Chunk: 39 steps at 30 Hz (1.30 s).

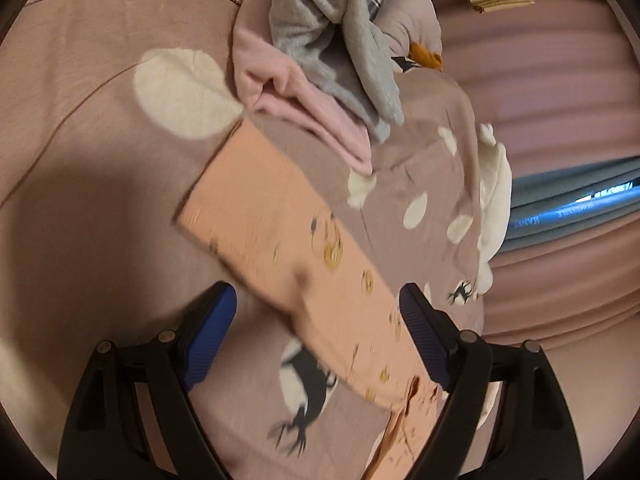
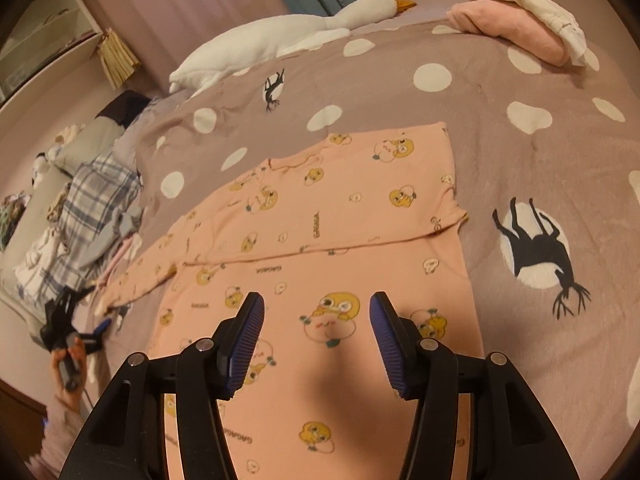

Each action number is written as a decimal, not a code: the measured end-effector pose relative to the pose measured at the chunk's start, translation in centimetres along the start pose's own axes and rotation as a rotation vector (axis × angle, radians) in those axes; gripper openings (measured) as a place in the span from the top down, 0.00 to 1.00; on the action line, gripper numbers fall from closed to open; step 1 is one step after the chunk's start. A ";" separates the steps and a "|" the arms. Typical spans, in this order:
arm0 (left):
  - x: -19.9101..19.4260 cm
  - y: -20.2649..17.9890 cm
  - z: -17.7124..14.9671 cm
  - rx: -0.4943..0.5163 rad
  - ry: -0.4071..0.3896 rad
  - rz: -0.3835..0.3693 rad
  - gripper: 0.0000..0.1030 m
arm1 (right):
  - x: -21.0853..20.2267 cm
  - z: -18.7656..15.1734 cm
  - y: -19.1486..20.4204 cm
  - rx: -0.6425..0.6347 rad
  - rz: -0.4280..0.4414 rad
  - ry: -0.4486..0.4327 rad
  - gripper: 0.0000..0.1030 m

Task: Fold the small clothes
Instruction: 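Grasp the other sleeve cuff with the left gripper and fold it across the body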

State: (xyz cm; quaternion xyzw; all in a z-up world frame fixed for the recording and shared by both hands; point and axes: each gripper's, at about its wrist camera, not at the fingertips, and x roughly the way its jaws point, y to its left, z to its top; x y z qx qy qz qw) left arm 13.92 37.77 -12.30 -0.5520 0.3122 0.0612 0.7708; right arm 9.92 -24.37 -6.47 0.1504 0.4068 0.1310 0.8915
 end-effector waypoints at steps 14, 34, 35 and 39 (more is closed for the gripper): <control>2.0 -0.9 3.5 0.032 -0.045 0.246 0.90 | -0.2 -0.9 1.0 -0.030 -0.051 0.019 0.47; 5.7 -23.2 -12.0 0.655 0.137 -0.004 0.94 | -0.6 -2.2 0.0 -0.011 -0.020 0.015 0.47; 6.4 -24.0 -13.3 0.681 0.153 -0.006 0.94 | -0.7 -2.3 -0.2 -0.006 -0.014 0.010 0.47; 9.8 -26.6 -19.9 0.801 0.241 0.000 0.94 | -1.3 -2.4 -1.0 0.011 -0.006 -0.004 0.47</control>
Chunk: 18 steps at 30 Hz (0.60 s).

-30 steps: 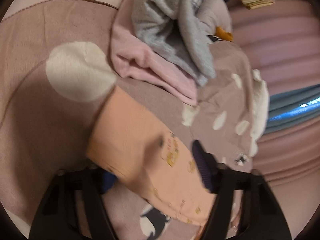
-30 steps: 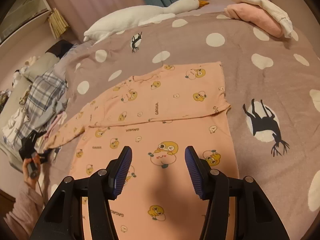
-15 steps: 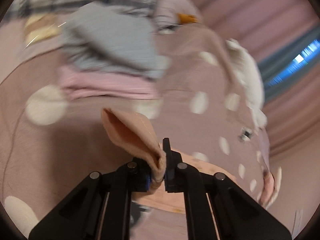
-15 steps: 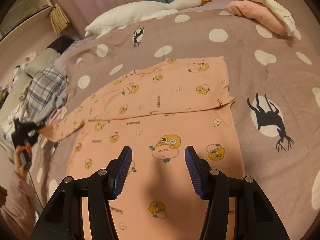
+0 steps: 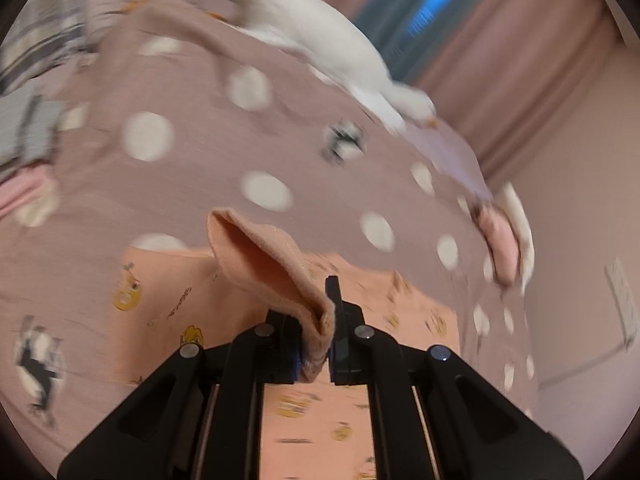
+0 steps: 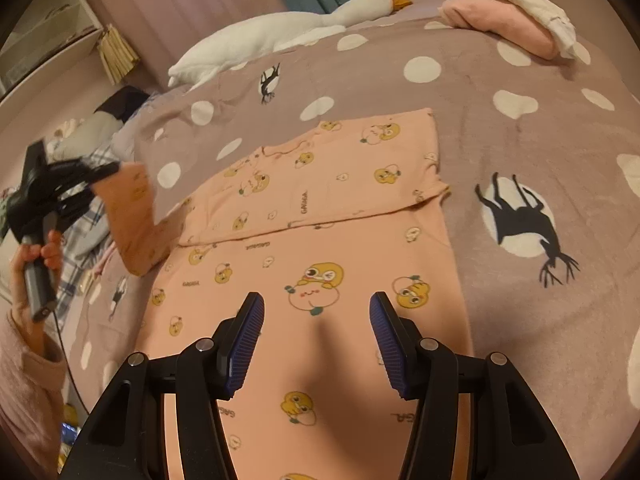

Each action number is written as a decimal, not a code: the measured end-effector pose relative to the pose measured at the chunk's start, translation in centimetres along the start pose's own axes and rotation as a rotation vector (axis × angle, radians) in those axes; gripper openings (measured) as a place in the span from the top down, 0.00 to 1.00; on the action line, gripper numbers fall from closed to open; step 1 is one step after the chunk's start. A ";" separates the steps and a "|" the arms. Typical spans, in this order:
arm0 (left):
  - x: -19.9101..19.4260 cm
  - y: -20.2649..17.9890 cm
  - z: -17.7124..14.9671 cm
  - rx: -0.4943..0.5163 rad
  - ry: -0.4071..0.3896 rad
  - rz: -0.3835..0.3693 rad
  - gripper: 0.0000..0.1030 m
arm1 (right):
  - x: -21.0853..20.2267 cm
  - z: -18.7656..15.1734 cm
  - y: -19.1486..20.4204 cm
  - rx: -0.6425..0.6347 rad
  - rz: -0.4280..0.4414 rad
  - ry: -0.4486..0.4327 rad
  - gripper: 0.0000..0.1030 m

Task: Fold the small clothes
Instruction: 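Grasp the other sleeve cuff with the left gripper and fold it across the body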

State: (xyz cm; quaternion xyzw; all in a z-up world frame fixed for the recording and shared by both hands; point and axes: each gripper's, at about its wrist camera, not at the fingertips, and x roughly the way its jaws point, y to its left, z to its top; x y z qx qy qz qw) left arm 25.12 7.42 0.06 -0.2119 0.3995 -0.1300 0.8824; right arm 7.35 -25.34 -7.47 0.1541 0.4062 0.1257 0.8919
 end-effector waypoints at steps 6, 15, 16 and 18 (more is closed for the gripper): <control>7.2 -6.1 -4.7 0.155 0.154 0.050 0.86 | -0.4 -0.6 -1.6 0.038 -0.002 -0.002 0.47; 9.5 -7.0 -8.2 0.214 0.295 0.037 0.27 | -1.2 -0.6 -3.5 0.104 0.034 -0.008 0.47; 8.5 -6.6 -8.2 0.218 0.278 0.025 0.26 | -1.1 -0.5 -3.4 0.105 0.043 -0.006 0.47; 6.6 -5.7 -8.3 0.220 0.243 0.031 0.19 | -0.7 -0.1 -3.1 0.105 0.068 0.003 0.46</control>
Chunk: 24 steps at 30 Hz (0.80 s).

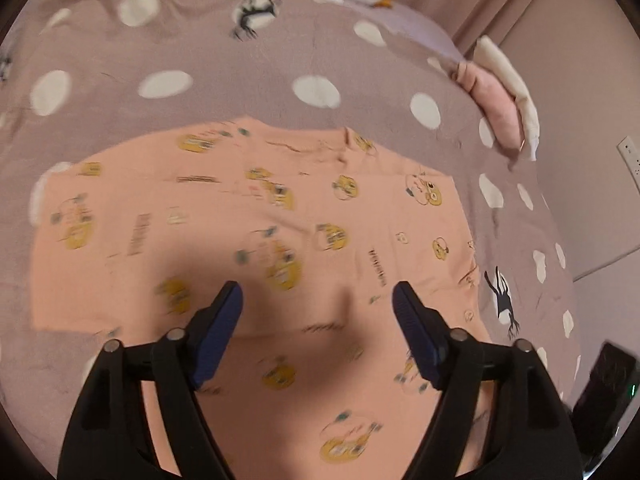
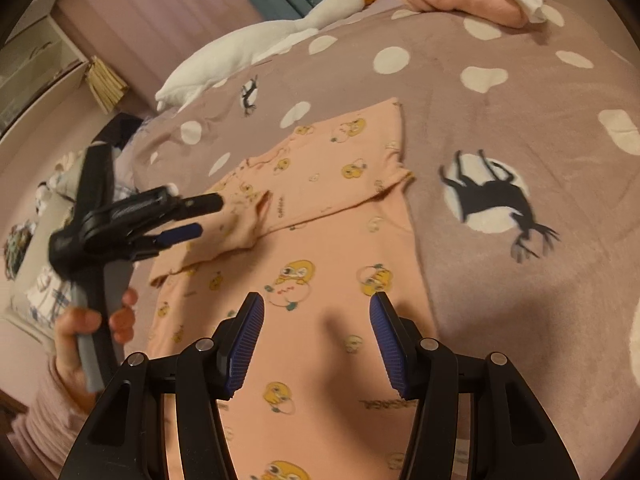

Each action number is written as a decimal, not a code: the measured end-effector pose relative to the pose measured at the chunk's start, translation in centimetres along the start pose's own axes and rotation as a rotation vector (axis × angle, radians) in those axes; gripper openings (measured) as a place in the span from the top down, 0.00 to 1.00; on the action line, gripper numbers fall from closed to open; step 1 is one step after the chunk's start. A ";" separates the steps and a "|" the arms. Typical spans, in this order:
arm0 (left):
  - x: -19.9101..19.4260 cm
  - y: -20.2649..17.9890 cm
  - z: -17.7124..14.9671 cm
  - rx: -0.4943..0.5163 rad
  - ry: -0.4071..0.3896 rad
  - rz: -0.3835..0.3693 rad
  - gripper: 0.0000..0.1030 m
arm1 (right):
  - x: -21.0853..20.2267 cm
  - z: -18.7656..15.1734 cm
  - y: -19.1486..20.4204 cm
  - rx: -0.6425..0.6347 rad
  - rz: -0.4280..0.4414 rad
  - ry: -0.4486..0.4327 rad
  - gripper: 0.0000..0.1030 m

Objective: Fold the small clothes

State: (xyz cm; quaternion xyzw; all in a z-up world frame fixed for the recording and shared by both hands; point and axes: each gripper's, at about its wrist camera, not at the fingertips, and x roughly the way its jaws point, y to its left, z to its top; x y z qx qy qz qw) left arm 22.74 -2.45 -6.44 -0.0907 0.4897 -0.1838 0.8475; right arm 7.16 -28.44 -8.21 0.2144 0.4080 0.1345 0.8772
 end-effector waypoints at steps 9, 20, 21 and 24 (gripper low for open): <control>-6.1 6.8 -6.4 -0.060 -0.073 0.117 0.16 | 5.7 3.3 4.1 -0.026 0.134 0.065 0.46; -11.1 12.5 -10.2 -0.184 -0.130 0.131 0.16 | 14.6 6.7 6.4 0.003 0.102 0.159 0.46; -11.3 12.8 -10.3 -0.192 -0.134 0.128 0.16 | 14.9 6.8 6.6 -0.006 0.095 0.160 0.46; -11.4 13.5 -10.5 -0.218 -0.140 0.130 0.16 | 15.7 6.9 7.3 -0.038 0.060 0.169 0.62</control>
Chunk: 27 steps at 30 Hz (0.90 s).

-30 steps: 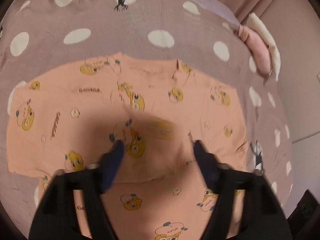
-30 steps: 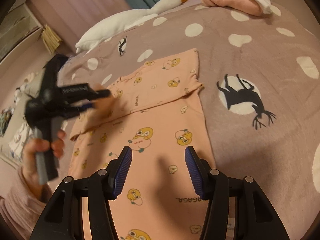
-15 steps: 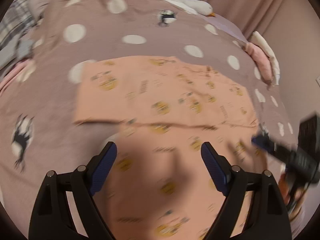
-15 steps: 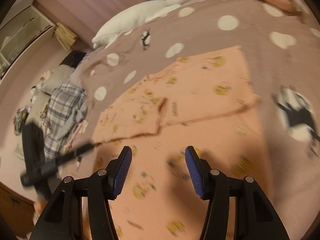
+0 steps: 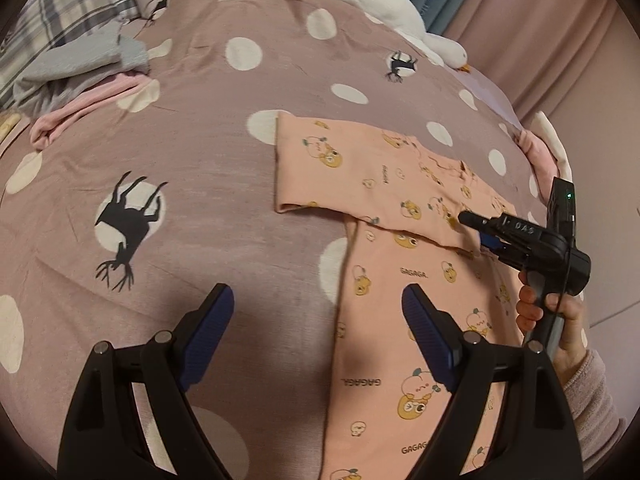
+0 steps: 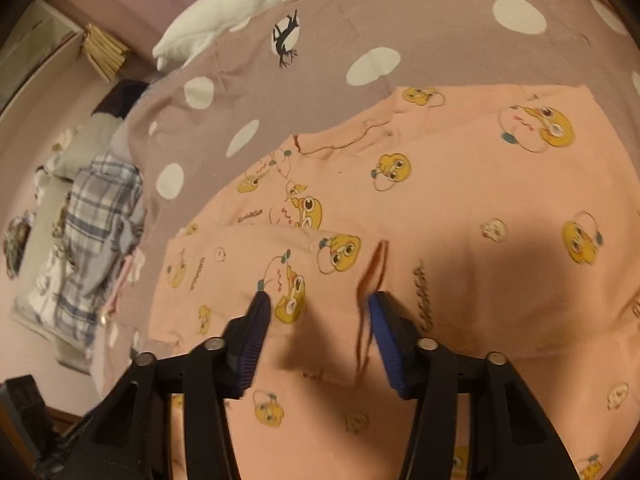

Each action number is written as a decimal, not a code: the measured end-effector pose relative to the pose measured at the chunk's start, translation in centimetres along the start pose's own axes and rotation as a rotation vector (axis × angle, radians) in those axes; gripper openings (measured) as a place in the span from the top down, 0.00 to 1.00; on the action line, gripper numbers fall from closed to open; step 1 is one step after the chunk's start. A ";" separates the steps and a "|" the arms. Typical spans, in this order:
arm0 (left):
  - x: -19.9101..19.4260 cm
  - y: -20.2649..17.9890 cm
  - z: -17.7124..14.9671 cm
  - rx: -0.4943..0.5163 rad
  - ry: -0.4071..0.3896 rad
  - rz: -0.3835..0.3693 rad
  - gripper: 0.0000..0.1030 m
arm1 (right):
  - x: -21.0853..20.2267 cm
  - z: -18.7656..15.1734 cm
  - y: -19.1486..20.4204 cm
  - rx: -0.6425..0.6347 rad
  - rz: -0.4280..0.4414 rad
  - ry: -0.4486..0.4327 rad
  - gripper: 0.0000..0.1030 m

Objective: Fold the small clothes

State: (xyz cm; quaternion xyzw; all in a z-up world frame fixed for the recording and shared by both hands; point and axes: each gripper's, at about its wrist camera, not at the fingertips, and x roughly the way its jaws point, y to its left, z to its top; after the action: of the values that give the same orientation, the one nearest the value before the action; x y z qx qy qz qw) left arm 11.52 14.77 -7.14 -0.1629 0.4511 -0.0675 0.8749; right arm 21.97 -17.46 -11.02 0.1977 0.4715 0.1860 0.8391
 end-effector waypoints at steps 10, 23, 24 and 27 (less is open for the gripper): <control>0.2 0.5 0.5 -0.034 0.006 -0.019 0.16 | -4.0 1.8 3.8 -0.171 -0.092 -0.091 0.93; 2.2 -2.4 1.5 0.028 0.032 -0.020 0.16 | -13.7 5.5 -1.6 -0.081 -0.093 -0.284 0.93; 2.4 -2.7 1.8 0.038 0.031 -0.019 0.16 | -13.1 5.3 -3.0 -0.058 -0.128 -0.267 0.93; 3.4 -4.0 2.9 0.076 0.035 -0.025 0.16 | -11.2 4.7 -5.4 -0.020 -0.147 -0.204 0.93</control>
State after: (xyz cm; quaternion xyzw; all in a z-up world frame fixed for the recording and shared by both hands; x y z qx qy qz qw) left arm 15.97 10.78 -6.81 -0.1341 0.4614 -0.0982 0.8715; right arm 21.30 -28.39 -3.53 0.1721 0.3951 0.1075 0.8959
